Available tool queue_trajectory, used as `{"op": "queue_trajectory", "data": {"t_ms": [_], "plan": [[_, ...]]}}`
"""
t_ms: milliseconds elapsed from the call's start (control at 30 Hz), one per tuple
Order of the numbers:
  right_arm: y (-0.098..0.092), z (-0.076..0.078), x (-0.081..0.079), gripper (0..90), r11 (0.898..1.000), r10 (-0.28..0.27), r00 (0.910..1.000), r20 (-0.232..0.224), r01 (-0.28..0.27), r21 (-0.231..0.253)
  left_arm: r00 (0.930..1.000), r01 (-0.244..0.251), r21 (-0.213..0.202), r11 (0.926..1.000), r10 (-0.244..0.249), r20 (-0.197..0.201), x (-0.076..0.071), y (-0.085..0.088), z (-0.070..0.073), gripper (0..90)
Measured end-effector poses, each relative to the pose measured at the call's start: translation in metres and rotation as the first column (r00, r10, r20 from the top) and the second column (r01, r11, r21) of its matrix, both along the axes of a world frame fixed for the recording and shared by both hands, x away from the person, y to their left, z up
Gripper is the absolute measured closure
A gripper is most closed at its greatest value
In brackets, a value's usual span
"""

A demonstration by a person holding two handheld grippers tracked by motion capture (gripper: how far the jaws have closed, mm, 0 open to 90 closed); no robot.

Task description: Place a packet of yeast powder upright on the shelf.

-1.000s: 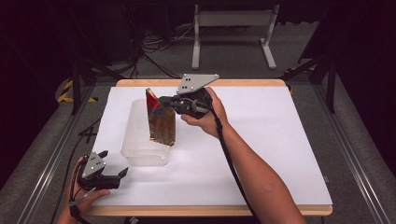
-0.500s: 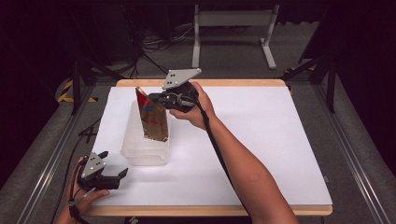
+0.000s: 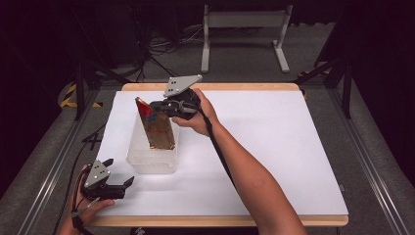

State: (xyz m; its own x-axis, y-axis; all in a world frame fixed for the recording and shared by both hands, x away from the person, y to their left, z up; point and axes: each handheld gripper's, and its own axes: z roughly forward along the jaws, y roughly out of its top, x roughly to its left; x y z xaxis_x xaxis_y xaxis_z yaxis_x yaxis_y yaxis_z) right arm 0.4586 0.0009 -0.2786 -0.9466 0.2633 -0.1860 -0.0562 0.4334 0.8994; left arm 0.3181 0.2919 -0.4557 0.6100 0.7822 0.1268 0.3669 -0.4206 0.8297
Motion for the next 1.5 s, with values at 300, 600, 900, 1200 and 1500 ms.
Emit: {"op": "queue_trajectory", "data": {"t_ms": [300,600,900,1200,1500], "plan": [[0.011,-0.008,-0.007,88.2,0.997,0.071,0.9975,0.009,-0.071,-0.002,1.0,0.001,0.003,1.0,-0.001,-0.004,0.0,-0.001,0.0,4.9],[0.018,-0.027,-0.009,88.0,0.996,0.088,0.9961,-0.012,-0.088,0.004,1.0,0.001,0.005,1.0,-0.001,-0.004,-0.001,0.001,0.0,4.9],[0.012,-0.041,-0.013,87.6,0.996,0.091,0.9954,-0.029,-0.092,-0.007,1.0,-0.004,0.002,1.0,0.004,-0.002,-0.001,-0.001,0.0,4.9],[0.006,-0.046,-0.016,87.6,0.997,0.074,0.9968,-0.033,-0.074,-0.001,1.0,-0.003,0.005,1.0,0.003,-0.005,-0.001,-0.001,0.0,4.9],[0.002,-0.05,-0.017,87.6,0.998,0.062,0.9974,-0.037,-0.062,0.005,1.0,-0.002,0.013,0.9999,0.002,-0.004,-0.001,-0.002,0.0,4.9]]}}
